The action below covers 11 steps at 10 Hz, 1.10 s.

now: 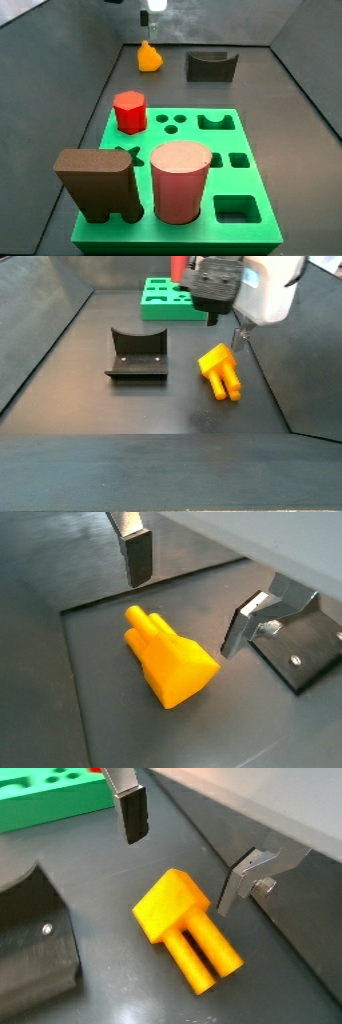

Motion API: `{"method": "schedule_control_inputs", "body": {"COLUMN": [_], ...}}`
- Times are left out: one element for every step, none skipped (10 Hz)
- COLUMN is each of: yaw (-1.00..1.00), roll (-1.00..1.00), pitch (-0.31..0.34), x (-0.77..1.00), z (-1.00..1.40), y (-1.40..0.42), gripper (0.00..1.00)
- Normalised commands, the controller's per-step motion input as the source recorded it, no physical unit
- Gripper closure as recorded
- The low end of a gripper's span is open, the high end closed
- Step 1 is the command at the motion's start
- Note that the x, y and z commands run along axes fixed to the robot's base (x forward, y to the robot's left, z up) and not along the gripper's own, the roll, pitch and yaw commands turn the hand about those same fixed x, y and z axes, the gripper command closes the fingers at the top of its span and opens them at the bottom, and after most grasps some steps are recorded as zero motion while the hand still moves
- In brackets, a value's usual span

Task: Pick up the 3 prong object. Move up. Rotate the 3 prong object. Place the 3 prong object on the fixture. Regrasp the 3 prong object. Move to above the board. Insert the 3 prong object.
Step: Rotate the 3 prong object.

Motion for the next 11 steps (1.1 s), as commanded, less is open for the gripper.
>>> {"method": "schedule_control_inputs", "body": {"yaw": [1.0, 1.0, 1.0, 1.0, 1.0, 1.0, 1.0, 1.0, 1.0, 1.0, 1.0], "roll": [0.0, 0.0, 0.0, 0.0, 0.0, 0.0, 0.0, 0.0, 0.0, 0.01, 0.01], "pitch": [-0.01, -0.011, -0.011, -0.012, -0.013, -0.014, -0.016, -0.016, -0.019, -0.021, -0.024], "x": [0.03, 0.03, 0.03, 0.03, 0.03, 0.03, 0.03, 0.03, 0.03, 0.03, 0.03], "z": [-0.03, -0.03, -0.03, -0.03, -0.03, -0.03, -0.03, -0.03, -0.03, -0.03, -0.03], "y": [0.0, 0.0, 0.0, 0.0, 0.0, 0.0, 0.0, 0.0, 0.0, 0.0, 0.0], "gripper": [0.0, 0.0, 0.0, 0.0, 0.0, 0.0, 0.0, 0.0, 0.0, 0.0, 0.0]}}
